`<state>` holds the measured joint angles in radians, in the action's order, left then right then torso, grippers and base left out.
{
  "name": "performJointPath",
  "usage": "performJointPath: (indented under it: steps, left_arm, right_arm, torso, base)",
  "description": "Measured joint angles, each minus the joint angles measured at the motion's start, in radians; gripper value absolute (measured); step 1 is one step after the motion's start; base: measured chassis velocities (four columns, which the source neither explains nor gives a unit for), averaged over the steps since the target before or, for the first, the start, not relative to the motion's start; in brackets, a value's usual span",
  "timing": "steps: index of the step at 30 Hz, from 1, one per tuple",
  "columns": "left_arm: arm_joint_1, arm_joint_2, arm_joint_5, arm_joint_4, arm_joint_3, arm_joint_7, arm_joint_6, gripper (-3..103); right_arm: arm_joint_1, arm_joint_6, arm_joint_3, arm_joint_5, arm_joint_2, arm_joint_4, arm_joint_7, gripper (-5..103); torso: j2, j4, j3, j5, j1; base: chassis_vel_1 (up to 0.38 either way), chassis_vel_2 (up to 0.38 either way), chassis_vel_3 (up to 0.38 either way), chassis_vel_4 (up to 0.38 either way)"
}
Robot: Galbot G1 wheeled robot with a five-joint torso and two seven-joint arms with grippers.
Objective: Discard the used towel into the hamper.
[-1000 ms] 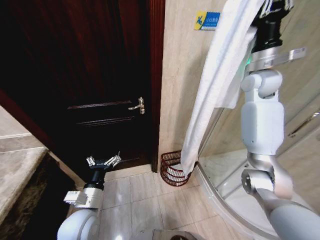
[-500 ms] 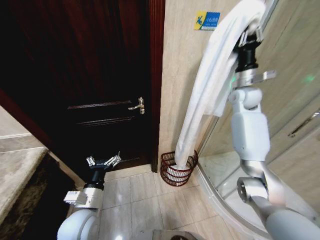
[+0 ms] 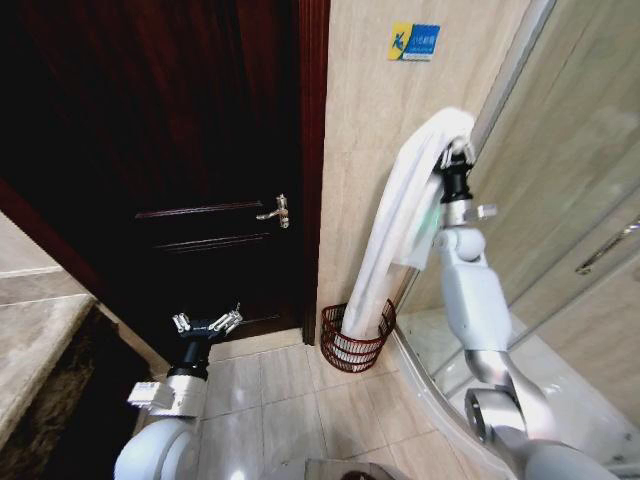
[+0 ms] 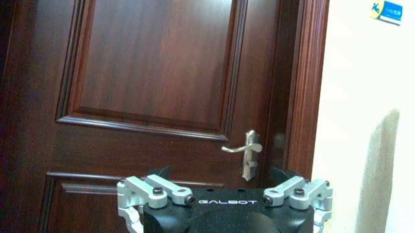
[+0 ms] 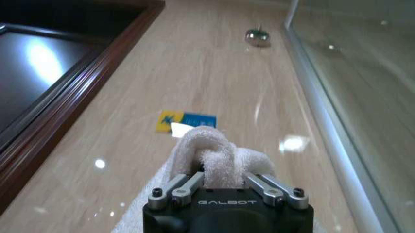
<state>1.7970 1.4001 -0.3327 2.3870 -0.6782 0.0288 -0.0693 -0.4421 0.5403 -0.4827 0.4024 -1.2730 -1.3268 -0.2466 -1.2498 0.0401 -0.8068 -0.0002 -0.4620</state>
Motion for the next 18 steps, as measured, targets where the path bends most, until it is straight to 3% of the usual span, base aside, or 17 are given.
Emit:
performJointPath:
  steps: [18]
  left_arm:
    - [0.000,0.000,0.000,0.000,0.000,0.000,0.000,100]
  right_arm:
    - [-0.144,0.038,-0.021,-0.021,-0.031,0.016,-0.023,13]
  torso:
    - [0.000,-0.0002,0.000,0.0000,0.000]
  base:
    - [0.000,0.000,0.000,0.000]
